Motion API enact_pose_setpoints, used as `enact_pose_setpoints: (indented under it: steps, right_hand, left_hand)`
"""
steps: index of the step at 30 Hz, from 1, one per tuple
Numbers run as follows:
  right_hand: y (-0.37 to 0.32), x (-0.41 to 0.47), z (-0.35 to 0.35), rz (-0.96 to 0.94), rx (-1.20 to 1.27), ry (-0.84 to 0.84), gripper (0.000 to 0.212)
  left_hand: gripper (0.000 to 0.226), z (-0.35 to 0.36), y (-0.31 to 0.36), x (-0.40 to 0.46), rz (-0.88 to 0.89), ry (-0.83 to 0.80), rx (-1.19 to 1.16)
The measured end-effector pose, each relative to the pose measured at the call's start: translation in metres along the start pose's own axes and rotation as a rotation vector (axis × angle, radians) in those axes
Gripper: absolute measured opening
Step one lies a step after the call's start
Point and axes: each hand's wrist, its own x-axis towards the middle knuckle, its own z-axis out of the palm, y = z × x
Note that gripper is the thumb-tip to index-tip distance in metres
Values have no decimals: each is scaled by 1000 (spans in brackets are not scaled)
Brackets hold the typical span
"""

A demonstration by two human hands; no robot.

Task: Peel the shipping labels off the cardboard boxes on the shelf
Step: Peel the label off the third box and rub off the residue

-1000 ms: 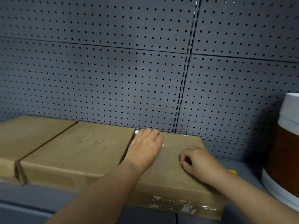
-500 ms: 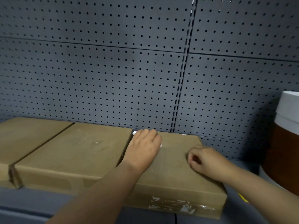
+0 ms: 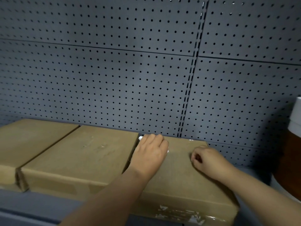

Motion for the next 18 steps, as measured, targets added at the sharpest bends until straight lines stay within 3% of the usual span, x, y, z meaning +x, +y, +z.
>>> enact_pose_setpoints:
  steps: [5, 8, 12, 18]
  right_hand:
    - [-31, -1, 15, -188, 42, -45, 8]
    - [-10, 0, 2, -115, 9, -85, 11]
    - [6, 23, 5, 67, -40, 35, 14]
    - [-24, 26, 16, -97, 9, -42, 10]
  left_hand:
    - [14, 3, -2, -1, -5, 40, -18]
    - [18, 3, -2, -1, -6, 33, -17]
    - [19, 2, -2, 0, -22, 17, -3]
    - [19, 0, -1, 0, -45, 7, 5]
